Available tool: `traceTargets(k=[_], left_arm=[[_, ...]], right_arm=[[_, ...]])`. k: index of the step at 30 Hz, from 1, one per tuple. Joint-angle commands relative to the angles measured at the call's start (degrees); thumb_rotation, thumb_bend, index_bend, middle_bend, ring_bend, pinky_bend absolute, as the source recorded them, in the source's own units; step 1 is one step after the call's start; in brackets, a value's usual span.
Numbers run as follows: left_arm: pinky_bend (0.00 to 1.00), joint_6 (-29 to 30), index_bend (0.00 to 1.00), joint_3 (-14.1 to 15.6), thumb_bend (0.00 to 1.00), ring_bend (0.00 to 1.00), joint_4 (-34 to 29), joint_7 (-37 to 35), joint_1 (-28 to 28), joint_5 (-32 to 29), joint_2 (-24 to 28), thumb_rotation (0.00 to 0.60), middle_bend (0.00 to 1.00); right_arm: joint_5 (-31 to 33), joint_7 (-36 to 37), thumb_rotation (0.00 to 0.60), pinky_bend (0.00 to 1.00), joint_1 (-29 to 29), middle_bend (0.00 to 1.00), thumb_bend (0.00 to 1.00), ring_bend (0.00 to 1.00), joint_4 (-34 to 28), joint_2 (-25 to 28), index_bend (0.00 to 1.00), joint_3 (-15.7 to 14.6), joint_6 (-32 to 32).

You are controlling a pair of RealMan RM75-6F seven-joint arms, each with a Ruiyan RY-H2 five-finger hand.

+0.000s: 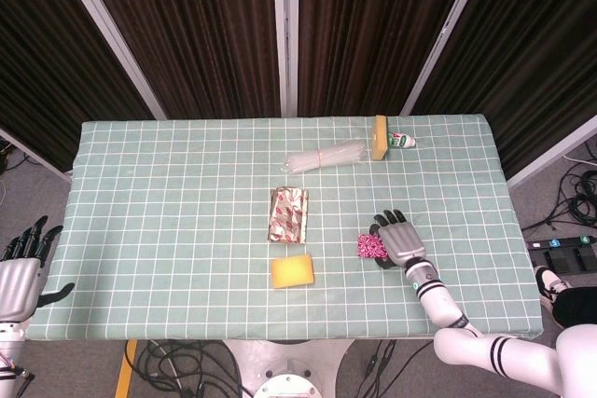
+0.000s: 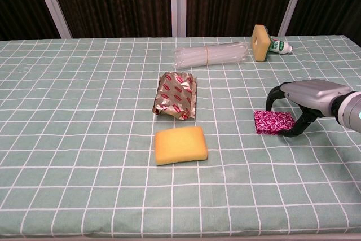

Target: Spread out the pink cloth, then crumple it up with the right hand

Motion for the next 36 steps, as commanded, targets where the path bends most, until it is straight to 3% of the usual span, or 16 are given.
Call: traceTargets(k=[1, 12, 28, 36], left_arm=[[0.17, 0.0, 0.17, 0.0, 0.06, 0.1, 0.0, -0.1, 0.0, 0.0, 0.0, 0.6, 0.1], [0.17, -0.2, 0.17, -0.1, 0.06, 0.1, 0.3, -0.3, -0.1, -0.1, -0.1, 0.6, 0.1], [0.17, -0.3, 0.17, -0.1, 0.06, 0.1, 0.4, -0.4, -0.2, 0.1, -0.1, 0.6, 0.1], [0.17, 0.1, 0.17, -0.5, 0.06, 0.1, 0.4, -0.4, -0.3, 0.0, 0.0, 0.6, 0.1]], right_arm=[[0.1, 0.0, 0.508, 0.0, 0.0, 0.11, 0.22, 0.0, 0.0, -0.1, 0.35, -0.1, 0.0], [0.4, -0.1, 0.508, 0.0, -0.2, 0.11, 0.22, 0.0, 0.8, -0.7, 0.33, -0.9, 0.4], [-0.3, 0.0, 0.505, 0.0, -0.7, 0.11, 0.22, 0.0, -0.5, 0.5, 0.23, -1.3, 1.6], [-4.3, 3.5, 0.505, 0.0, -3.8, 0.11, 0.22, 0.0, -3.9, 5.7, 0.22, 0.4, 9.2]])
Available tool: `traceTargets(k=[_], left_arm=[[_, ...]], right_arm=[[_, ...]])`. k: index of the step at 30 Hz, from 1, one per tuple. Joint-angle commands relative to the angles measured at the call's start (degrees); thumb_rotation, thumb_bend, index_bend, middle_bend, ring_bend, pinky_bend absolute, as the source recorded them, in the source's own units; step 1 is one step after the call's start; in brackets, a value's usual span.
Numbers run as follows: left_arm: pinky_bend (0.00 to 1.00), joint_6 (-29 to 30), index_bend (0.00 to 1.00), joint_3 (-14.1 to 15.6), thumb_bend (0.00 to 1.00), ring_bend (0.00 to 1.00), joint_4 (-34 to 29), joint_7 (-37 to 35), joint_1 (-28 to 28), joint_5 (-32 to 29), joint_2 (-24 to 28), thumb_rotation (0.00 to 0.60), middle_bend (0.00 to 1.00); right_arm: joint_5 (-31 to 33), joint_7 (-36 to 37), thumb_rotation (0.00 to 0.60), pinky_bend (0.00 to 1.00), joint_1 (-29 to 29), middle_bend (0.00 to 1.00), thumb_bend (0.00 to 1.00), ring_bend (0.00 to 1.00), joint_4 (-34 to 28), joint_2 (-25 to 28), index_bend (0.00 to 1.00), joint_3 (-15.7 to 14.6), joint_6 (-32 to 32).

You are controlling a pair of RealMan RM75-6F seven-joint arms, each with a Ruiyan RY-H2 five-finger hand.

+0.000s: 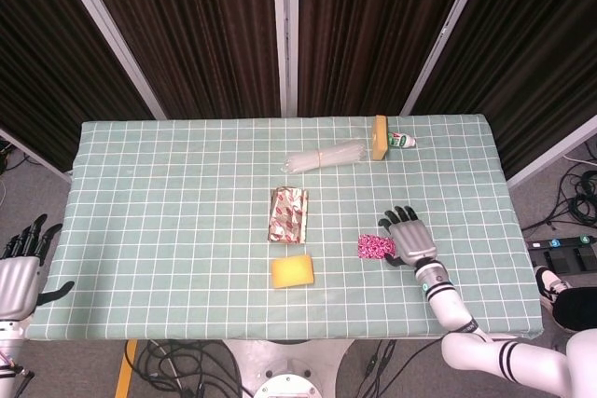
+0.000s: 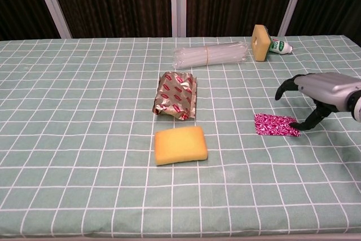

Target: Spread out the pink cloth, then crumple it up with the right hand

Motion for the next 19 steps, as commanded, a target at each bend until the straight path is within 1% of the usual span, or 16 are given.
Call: traceTargets(k=[1, 3, 5, 8, 11, 14, 19], left_arm=[[0.17, 0.0, 0.17, -0.2, 0.06, 0.1, 0.0, 0.1, -0.1, -0.1, 0.0, 0.6, 0.1], [0.17, 0.0, 0.17, -0.4, 0.06, 0.1, -0.1, 0.3, -0.2, -0.2, -0.1, 0.6, 0.1], [0.17, 0.0, 0.17, -0.6, 0.06, 0.1, -0.3, 0.7, -0.4, -0.4, -0.2, 0.6, 0.1], [0.17, 0.2, 0.17, -1.0, 0.06, 0.1, -0.8, 1.5, -0.5, -0.6, -0.3, 0.6, 0.1], [0.17, 0.6, 0.17, -1.2, 0.06, 0.1, -1.5, 2.2, -0.5, -0.9, -0.4, 0.6, 0.1], [0.17, 0.7, 0.17, -1.5, 0.06, 0.1, -2.2, 2.8, -0.6, -1.4, -0.4, 0.6, 0.1], [0.17, 0.6, 0.17, -1.9, 0.06, 0.1, -3.2, 3.6, -0.7, -2.0, -0.4, 0.6, 0.1]], right_arm=[[-3.2, 3.2, 0.504, 0.0, -2.6, 0.11, 0.22, 0.0, -2.7, 4.2, 0.21, 1.2, 5.3], [-6.2, 6.4, 0.508, 0.0, -4.5, 0.11, 0.22, 0.0, -5.0, 7.6, 0.19, 1.3, 8.3], [-10.1, 10.1, 0.509, 0.0, -6.7, 0.09, 0.22, 0.0, -7.7, 11.2, 0.14, 0.9, 11.4], [-15.6, 14.9, 0.506, 0.0, -10.2, 0.05, 0.22, 0.0, -11.2, 16.4, 0.1, -0.6, 15.9], [-20.8, 18.9, 0.508, 0.0, -13.8, 0.04, 0.22, 0.0, -13.9, 20.1, 0.08, -2.4, 20.7], [-25.7, 21.9, 0.51, 0.0, -17.2, 0.03, 0.22, 0.0, -15.4, 22.1, 0.07, -4.5, 25.1], [-30.7, 23.5, 0.513, 0.0, -21.1, 0.03, 0.22, 0.0, -16.4, 22.4, 0.07, -6.1, 30.5]])
